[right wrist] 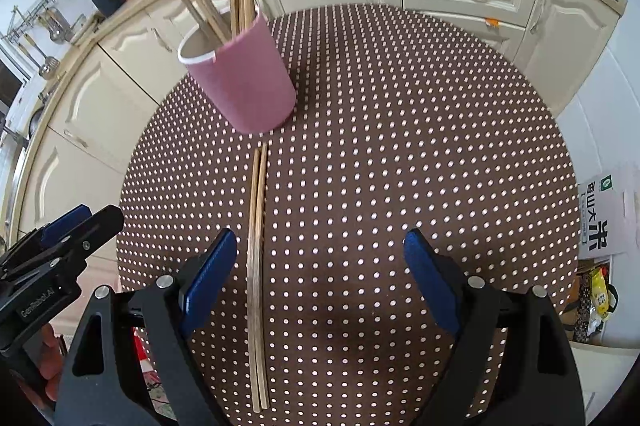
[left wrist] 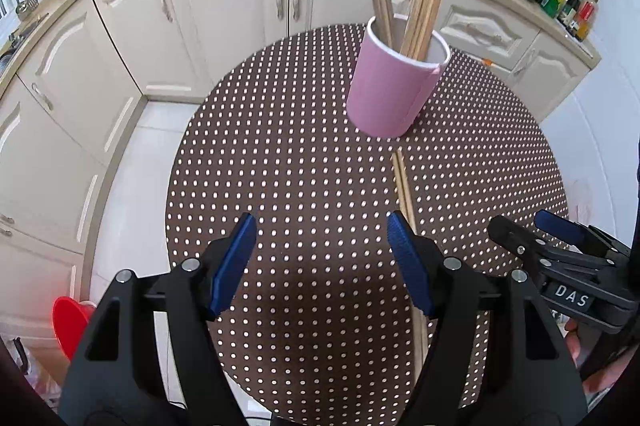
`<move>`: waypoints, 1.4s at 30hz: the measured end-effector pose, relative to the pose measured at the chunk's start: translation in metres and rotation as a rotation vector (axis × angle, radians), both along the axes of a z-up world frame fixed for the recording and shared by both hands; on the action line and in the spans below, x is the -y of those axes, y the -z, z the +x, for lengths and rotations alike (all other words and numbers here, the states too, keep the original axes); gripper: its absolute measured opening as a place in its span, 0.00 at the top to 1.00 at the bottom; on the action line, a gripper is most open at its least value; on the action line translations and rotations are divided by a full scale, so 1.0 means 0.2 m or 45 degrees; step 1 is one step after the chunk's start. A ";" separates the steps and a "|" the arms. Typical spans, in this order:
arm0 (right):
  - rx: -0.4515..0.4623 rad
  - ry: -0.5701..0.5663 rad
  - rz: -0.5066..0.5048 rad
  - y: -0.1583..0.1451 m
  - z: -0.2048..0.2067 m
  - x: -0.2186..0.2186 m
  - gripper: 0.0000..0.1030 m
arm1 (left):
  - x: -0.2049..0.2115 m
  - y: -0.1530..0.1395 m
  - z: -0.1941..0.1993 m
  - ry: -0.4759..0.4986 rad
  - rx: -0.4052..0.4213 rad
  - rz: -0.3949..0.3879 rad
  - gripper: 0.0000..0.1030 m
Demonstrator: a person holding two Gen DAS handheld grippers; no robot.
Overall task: Organize utensils
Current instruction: 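Lower the right gripper onto a chopstick and close it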
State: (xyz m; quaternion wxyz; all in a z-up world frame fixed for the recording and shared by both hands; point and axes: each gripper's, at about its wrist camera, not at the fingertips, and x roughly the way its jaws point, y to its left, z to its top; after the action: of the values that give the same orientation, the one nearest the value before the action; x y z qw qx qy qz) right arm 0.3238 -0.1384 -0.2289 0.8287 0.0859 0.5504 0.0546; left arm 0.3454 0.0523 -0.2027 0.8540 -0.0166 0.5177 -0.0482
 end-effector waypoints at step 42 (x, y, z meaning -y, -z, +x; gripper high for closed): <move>-0.130 -0.146 -0.241 0.31 0.35 -0.38 0.41 | -0.08 0.30 0.14 0.044 -0.237 0.019 0.32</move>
State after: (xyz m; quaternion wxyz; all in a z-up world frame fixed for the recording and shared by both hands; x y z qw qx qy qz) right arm 0.3947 -0.0623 -0.2919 0.7995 -0.0219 0.5986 0.0453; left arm 0.3725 0.0680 -0.2619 0.8014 -0.0057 0.5954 -0.0575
